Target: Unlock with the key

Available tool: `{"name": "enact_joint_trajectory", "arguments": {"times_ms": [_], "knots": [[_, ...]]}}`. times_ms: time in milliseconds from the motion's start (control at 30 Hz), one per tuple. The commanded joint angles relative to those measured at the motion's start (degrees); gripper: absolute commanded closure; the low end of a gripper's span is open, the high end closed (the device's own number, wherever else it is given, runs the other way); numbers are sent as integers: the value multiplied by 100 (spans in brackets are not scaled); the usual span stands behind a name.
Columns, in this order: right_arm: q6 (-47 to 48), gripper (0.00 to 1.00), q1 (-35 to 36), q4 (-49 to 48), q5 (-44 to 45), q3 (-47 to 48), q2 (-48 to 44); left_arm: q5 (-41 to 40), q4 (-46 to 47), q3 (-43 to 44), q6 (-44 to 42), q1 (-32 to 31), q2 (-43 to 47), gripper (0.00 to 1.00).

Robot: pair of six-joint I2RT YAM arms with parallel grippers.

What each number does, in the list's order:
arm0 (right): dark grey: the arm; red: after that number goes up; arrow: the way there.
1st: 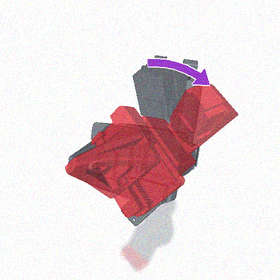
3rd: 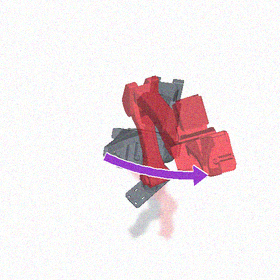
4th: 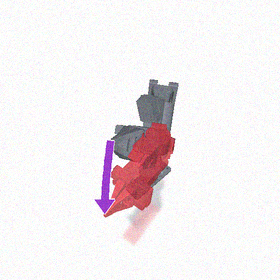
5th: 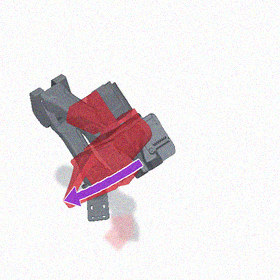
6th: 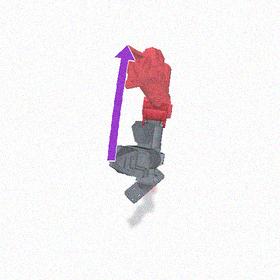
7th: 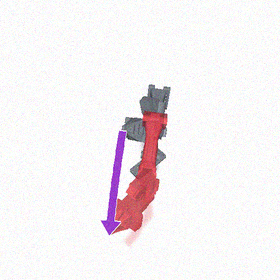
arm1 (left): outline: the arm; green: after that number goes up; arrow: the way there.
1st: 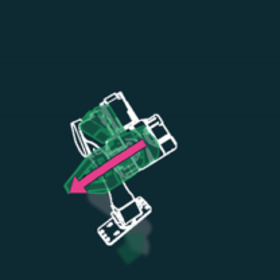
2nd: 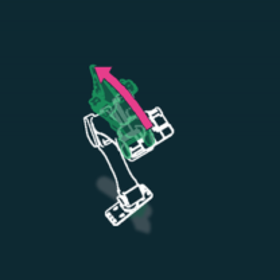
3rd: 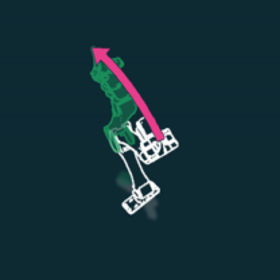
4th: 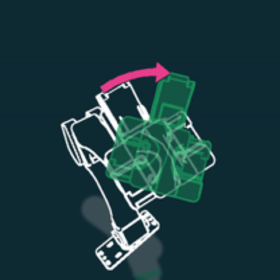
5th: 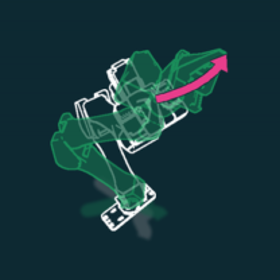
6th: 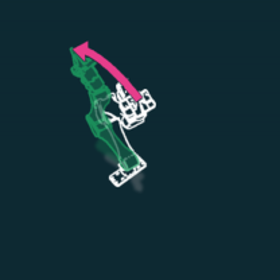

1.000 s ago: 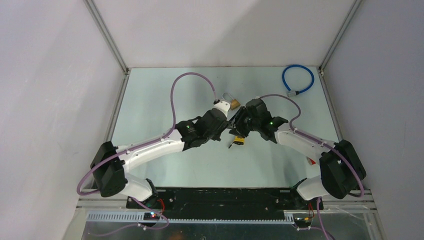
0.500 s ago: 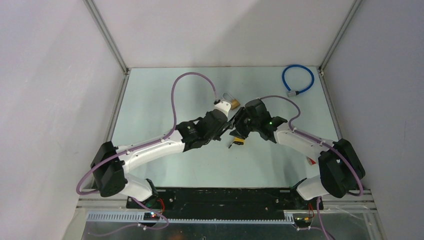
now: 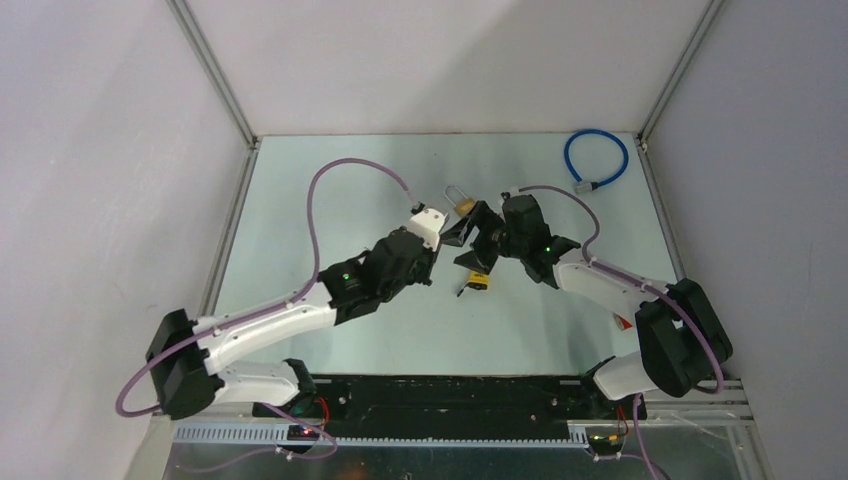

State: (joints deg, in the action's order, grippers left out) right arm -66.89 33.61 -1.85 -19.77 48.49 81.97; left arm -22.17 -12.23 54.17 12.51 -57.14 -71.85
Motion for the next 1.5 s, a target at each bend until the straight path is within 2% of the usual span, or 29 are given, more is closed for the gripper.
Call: {"name": "enact_joint_trajectory", "arguments": {"times_ms": [0, 300, 567, 1067, 1300, 1467], "knots": [[-360, 19, -107, -688, -794, 11, 31, 406, 1348, -453, -750, -34, 593, 100], [-427, 18, -217, -896, -1428, 20, 9, 1145, 1709, -515, -1771, -38, 697, 100], [157, 22, -309, -1083, -2077, 8, 63, 1520, 1738, -540, -2680, -34, 755, 100], [-1, 29, -226, -1197, -2392, 11, -92, 2017, 1803, -561, -3164, -36, 488, 100], [-91, 39, -238, -983, -2417, 11, -202, 2007, 1821, -531, -3247, -34, 382, 100], [-44, 58, -273, -887, -2375, 11, -259, 2011, 1847, -601, -3237, -34, 410, 100]]}}
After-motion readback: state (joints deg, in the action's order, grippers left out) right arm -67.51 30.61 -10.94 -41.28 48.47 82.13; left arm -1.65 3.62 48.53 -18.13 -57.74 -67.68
